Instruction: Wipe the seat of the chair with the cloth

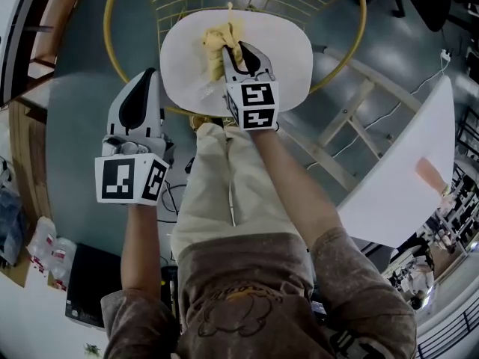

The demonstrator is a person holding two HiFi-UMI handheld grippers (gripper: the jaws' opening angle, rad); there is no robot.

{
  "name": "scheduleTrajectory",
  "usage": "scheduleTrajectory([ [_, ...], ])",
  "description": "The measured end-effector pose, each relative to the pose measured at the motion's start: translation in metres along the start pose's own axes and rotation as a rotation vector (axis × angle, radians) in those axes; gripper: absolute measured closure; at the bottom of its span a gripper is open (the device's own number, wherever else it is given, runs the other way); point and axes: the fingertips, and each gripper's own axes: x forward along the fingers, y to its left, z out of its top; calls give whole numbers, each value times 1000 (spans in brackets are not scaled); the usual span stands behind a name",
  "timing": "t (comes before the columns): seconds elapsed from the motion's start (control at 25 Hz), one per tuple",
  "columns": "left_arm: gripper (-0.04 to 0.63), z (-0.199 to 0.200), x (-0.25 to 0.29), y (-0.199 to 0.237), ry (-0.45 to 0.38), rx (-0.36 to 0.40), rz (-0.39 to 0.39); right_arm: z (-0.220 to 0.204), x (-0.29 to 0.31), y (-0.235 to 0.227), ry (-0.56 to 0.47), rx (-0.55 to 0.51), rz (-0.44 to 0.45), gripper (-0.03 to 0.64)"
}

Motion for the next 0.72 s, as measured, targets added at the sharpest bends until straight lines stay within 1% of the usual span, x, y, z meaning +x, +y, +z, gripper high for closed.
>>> scheduleTrajectory([
  [0.2,586,6,-4,9,-8,0,22,7,14,45,-8,2,83,514],
  [0.48,586,2,-18,25,-13,-14,53,-1,26,97,14,-12,159,514],
  [0.6,586,-2,-22,29,-10,-22,56,-13,34,112,36,-38,184,514],
  [0.72,586,-5,-24,31,-8,-26,58,-22,40,115,57,-77,186,514],
])
